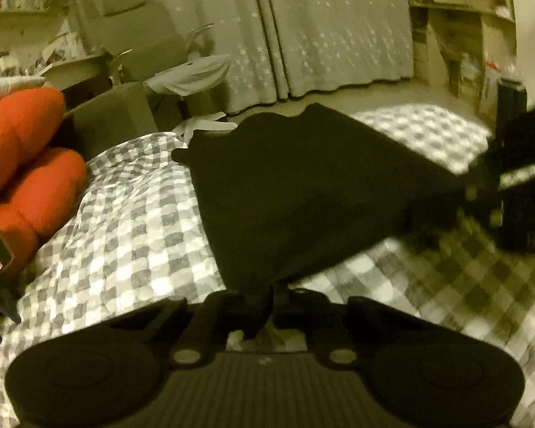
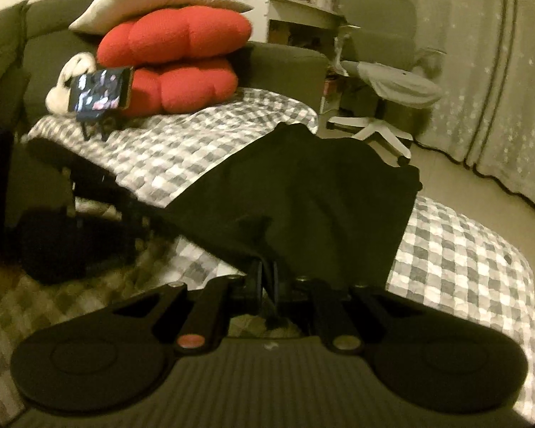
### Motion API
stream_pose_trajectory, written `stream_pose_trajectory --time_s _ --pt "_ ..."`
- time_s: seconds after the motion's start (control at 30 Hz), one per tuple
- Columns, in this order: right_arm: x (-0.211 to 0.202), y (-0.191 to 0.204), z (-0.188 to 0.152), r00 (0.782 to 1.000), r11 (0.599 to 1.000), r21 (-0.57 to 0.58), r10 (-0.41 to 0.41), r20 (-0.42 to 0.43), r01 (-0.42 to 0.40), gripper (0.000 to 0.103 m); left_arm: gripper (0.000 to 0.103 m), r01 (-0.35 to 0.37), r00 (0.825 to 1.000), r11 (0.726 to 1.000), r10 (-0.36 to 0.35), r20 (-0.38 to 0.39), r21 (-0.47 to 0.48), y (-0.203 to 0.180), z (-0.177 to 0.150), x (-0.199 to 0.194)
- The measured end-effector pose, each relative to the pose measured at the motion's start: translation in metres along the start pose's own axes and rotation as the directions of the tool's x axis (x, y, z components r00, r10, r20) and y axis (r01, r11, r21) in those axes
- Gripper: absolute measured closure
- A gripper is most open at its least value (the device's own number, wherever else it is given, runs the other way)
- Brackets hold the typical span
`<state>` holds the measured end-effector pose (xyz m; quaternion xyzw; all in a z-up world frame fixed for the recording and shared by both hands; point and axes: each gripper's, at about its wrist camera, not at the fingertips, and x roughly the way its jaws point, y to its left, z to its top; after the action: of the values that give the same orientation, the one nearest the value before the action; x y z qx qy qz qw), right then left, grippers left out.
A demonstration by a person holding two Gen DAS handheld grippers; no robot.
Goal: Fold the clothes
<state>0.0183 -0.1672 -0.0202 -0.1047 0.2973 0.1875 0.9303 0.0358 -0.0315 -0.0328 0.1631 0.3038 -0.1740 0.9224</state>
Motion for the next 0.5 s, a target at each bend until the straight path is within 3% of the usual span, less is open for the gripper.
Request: stream_pose_trajectory --time_s 0.07,0.2,0.33,0.5 --pt "0.001 0.007 -0.004 1.000 0.998 -0.065 -0.005 0.000 0.005 0.090 0.098 0.007 1.000 1.000 -0.007 -0.001 -0.026 0.003 0.001 -0.001" --pt "0.003 0.022 -0.013 0.999 0.980 -0.196 -0.032 -0.007 0.030 0.064 0.098 0.009 1.000 0.999 -0.009 -0.008 -0.043 0.006 0.001 0.001" --pt "0.008 0.031 -0.021 0.998 0.959 -0.278 -0.059 -0.021 0.051 0.063 0.098 0.009 1.000 0.999 -0.010 -0.007 -0.045 0.006 0.001 0.002" --pt "0.017 0.020 -0.028 0.981 0.934 -0.314 -0.191 -0.043 0.168 0.066 0.098 0.003 1.000 0.999 -0.004 -0.012 -0.043 0.007 0.001 0.002"
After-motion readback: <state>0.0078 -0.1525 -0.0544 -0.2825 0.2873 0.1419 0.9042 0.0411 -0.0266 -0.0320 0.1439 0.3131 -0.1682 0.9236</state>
